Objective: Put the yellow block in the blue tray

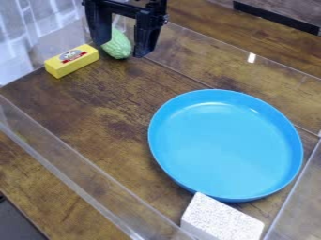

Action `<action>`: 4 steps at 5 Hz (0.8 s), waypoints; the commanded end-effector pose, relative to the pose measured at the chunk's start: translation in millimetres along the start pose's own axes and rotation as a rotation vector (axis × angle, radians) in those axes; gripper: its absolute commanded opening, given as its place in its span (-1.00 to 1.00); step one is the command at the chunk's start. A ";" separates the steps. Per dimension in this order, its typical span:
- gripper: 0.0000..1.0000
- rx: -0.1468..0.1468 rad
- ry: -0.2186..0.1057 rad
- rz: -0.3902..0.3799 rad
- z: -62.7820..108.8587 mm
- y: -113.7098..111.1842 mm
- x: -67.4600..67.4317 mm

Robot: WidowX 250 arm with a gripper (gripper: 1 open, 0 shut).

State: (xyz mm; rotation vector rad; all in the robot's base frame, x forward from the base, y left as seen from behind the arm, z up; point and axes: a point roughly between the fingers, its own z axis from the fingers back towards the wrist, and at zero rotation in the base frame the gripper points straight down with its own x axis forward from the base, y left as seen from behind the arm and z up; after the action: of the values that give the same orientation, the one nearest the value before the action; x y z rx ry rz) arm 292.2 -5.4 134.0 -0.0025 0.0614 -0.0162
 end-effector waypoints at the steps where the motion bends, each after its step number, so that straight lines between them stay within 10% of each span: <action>1: 1.00 0.012 0.013 -0.040 -7.2 4.6 2.1; 4: 1.00 0.051 0.024 -0.128 -18.2 22.2 5.0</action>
State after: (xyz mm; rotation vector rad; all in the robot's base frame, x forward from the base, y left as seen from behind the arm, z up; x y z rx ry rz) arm 294.7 13.6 107.7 0.0386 0.1128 -0.1516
